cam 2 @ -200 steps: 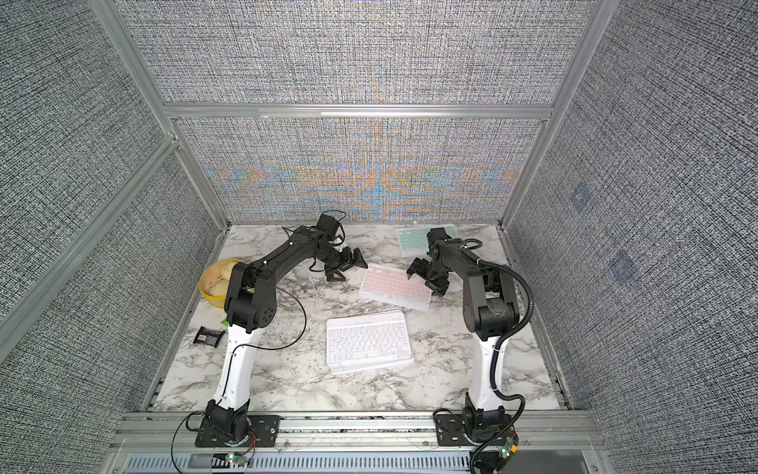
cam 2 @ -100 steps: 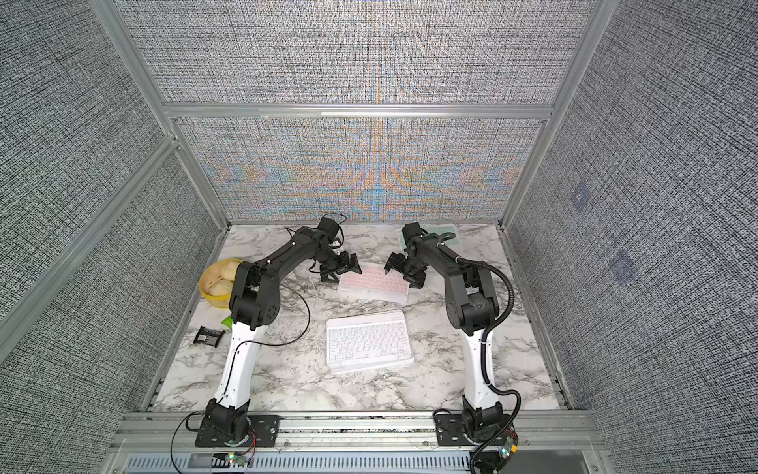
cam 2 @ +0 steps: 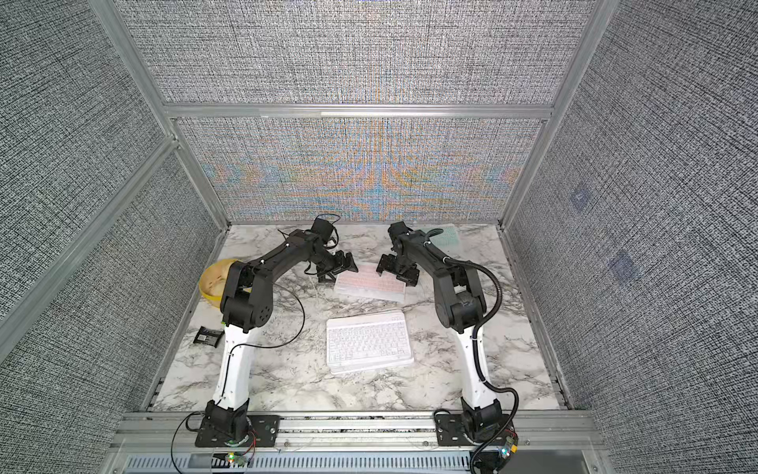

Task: Stack the numeric keypads
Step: Pick up the numeric keypad from the center of the board.

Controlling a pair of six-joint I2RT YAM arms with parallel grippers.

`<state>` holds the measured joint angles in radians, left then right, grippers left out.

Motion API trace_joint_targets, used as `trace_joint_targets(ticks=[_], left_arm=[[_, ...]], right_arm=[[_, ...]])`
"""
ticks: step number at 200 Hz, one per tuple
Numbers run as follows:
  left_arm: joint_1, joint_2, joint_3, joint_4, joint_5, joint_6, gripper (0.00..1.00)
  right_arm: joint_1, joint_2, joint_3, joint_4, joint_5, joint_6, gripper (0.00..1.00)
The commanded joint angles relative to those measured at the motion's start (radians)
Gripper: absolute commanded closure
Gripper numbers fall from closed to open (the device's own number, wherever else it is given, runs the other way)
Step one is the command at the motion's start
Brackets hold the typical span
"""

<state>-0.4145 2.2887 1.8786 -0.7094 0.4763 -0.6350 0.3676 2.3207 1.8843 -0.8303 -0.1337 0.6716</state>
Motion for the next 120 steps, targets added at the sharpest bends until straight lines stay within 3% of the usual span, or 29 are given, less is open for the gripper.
trace_joint_targets(ticks=[1,67,120], left_arm=[[-0.009,-0.087,-0.087,0.347,0.314,-0.118,0.06],[0.047,-0.165,-0.287,0.624,0.375,-0.287,0.09],[0.059,-0.185,-0.278,0.586,0.350,-0.260,0.16]], right_arm=[[0.013,0.039,-0.031,0.070,-0.208,0.012,0.01],[-0.057,-0.024,-0.117,0.240,-0.336,0.033,0.01],[-0.074,-0.034,-0.128,0.243,-0.336,0.034,0.01]])
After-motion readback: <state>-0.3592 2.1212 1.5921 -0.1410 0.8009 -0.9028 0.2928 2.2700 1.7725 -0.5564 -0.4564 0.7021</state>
